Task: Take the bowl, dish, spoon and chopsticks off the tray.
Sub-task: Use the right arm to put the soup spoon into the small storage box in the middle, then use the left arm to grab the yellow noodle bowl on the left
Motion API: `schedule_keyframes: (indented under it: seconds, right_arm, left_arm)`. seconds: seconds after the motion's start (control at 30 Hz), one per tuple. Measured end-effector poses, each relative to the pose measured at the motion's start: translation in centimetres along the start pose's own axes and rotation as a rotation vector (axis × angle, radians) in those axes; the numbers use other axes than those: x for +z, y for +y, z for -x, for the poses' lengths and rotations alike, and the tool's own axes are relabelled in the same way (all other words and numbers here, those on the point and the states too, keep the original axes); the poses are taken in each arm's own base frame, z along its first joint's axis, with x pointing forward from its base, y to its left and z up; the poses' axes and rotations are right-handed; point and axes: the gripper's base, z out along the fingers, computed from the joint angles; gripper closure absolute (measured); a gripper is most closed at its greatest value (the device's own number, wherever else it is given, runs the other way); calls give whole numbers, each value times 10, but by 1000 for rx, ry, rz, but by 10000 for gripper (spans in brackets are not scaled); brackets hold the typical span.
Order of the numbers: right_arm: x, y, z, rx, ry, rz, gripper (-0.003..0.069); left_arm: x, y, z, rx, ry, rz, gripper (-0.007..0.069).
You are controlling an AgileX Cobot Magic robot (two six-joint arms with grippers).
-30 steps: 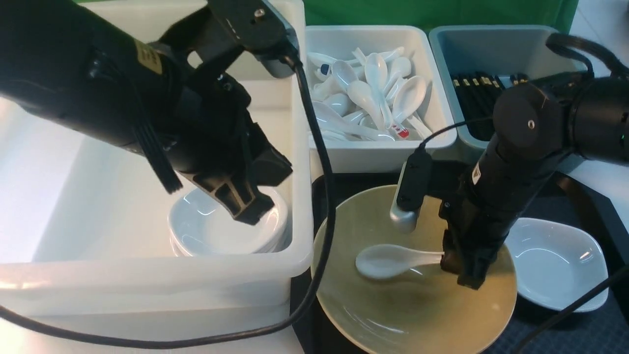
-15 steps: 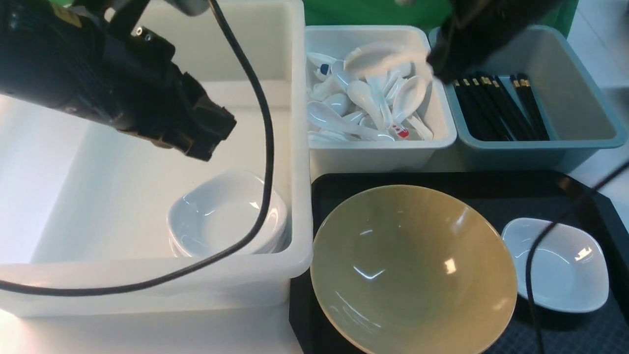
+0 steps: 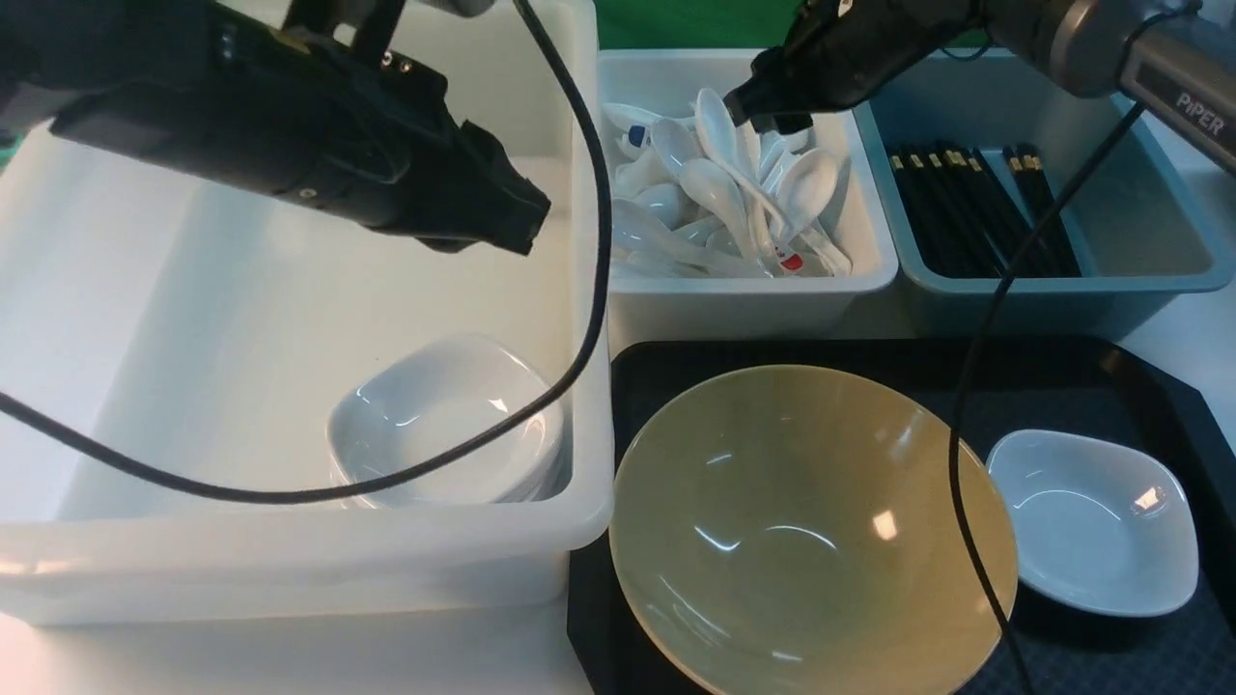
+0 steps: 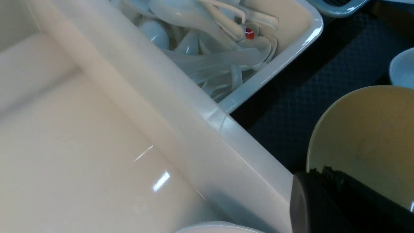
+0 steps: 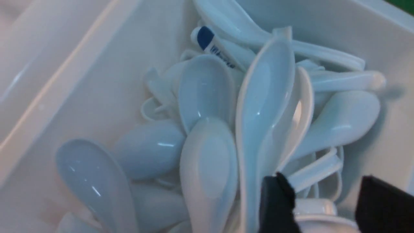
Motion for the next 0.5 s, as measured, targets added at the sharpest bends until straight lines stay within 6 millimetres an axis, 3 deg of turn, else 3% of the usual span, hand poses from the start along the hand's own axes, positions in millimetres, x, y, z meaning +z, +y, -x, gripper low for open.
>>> schedule_keyframes:
  seconds: [0.07,0.1,0.13,0.17,0.27,0.33,0.37,0.4,0.43,0.5]
  right_arm:
    - [-22,-7,9,4,22,-5,127]
    - [-40,-12,12,-12,54,-7,92]
    - [-42,-12,13,-17,50,-7,88]
    - [-70,-17,16,-51,86,-8,66]
    - [-105,-20,18,-84,101,-11,62]
    - [-149,-18,15,-102,89,-9,81]
    - [-159,-16,10,-101,97,1,92]
    - [-180,-13,4,-99,88,12,107]
    - [-183,-12,3,-98,89,14,110]
    - [-205,-8,-14,-103,113,27,137]
  left_arm:
    - [2,1,10,11,-7,-6,629]
    - [2,1,17,28,-6,-12,622]
    - [2,-1,20,36,-4,-18,617]
    - [1,-7,31,82,9,-38,599]
    - [5,-24,46,168,64,-76,556]
    - [23,-49,62,244,134,-108,467]
    - [27,-54,65,256,152,-108,434]
    - [41,-60,68,257,193,-107,371]
    - [46,-60,67,249,209,-108,361]
    - [67,-59,67,226,262,-101,267]
